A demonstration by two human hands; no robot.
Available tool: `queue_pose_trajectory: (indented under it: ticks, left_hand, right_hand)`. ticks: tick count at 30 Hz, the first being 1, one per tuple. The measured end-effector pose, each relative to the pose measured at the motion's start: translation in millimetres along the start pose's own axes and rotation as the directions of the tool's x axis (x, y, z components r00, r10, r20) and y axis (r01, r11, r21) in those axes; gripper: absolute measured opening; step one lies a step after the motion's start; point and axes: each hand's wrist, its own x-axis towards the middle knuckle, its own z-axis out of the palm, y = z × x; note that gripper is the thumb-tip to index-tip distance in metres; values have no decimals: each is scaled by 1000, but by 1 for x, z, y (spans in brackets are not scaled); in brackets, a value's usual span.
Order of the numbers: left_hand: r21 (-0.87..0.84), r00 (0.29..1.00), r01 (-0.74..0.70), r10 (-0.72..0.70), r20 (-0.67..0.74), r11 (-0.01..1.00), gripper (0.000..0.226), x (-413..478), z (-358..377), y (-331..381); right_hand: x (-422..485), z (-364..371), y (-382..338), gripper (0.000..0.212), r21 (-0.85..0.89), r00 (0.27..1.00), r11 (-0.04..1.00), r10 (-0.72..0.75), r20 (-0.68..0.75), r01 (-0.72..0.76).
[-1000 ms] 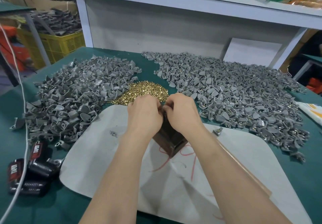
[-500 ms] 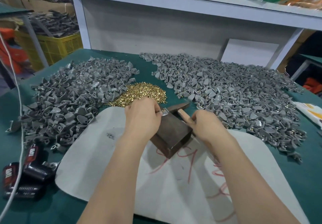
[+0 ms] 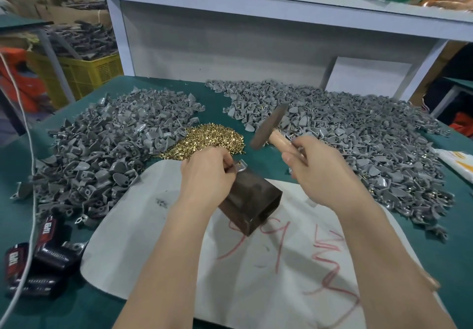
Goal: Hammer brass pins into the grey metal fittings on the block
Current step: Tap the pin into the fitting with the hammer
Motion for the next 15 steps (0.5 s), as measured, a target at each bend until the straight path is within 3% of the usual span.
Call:
queue_pose_trajectory:
  ticks: [3,7,8,10,12,15]
  left_hand:
    - [-7,1000,0,-1,-11,1000,2,0,0,-1]
    - [-17,999,-30,30,-13,999,9,-1,-1,0]
    - [-24,999,-29,28,-14,999,10,-1,-1,0]
    - [-23,999,-27,27,-19,999,9,-1,0,0]
    - [-14,999,-36,36,-16,999,9,-2,0,0]
    - [-8,999,-50,50,-20,999,11,0,0,-1]
  right_hand:
    - [-1,-3,-5,20,14,996,996,-87,6,87]
    - [-3,-5,-10,17,80,939,975,-174,-295,206]
    - [-4,-3,-12,18,65,940,973,-194,-282,220]
    - [-10,11,-13,22,-82,964,966,-251,-82,245]
    - [-14,18,-9,24,-90,979,975,-201,28,203]
    - [-9,8,-7,24,77,959,978,-173,-224,194]
